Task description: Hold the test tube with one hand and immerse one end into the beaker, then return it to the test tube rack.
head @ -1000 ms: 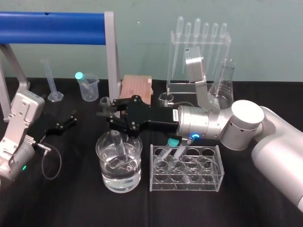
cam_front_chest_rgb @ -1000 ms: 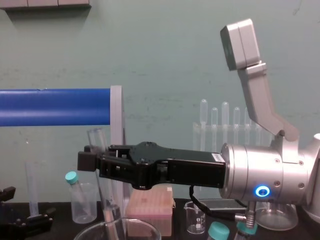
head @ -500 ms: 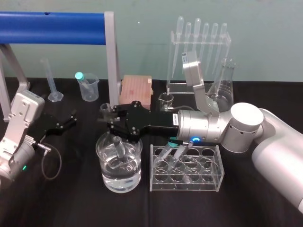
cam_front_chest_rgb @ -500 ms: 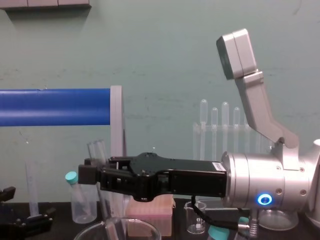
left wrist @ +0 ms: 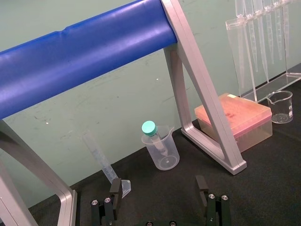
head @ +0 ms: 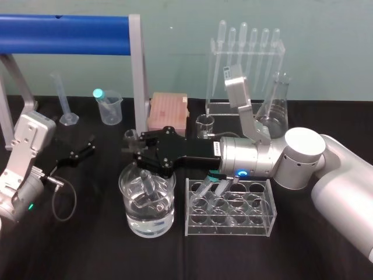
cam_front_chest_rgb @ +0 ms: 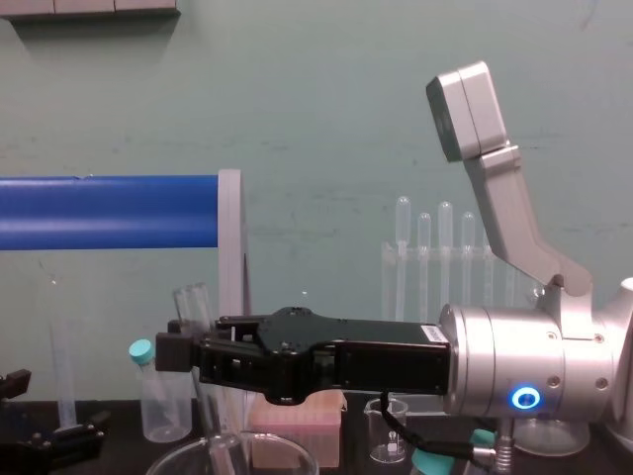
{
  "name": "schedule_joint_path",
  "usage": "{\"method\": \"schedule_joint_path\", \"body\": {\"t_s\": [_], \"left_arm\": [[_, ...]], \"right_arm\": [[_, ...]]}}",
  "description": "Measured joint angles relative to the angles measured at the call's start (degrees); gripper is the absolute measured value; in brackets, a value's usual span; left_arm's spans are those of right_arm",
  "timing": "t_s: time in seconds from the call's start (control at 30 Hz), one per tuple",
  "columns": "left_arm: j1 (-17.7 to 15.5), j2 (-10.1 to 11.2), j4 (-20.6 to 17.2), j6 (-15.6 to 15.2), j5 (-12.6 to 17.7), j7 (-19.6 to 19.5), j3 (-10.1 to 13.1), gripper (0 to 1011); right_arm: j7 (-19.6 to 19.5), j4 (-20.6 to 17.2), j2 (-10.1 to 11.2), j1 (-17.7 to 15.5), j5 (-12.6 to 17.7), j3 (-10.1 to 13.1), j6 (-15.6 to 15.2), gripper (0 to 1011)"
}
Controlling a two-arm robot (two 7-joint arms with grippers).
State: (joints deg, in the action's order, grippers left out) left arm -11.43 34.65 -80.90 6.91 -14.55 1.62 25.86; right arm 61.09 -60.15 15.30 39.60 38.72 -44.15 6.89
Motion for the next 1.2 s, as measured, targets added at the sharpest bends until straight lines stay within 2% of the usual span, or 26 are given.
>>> {"method": "schedule_joint_path", "body": {"t_s": [1.2], "left_arm": [[0.0, 0.0, 0.0, 0.0, 0.0, 0.0, 0.0, 1000]], "right_arm": [[0.0, -0.04, 0.0, 0.0, 0.07, 0.08, 0.12, 226]]}}
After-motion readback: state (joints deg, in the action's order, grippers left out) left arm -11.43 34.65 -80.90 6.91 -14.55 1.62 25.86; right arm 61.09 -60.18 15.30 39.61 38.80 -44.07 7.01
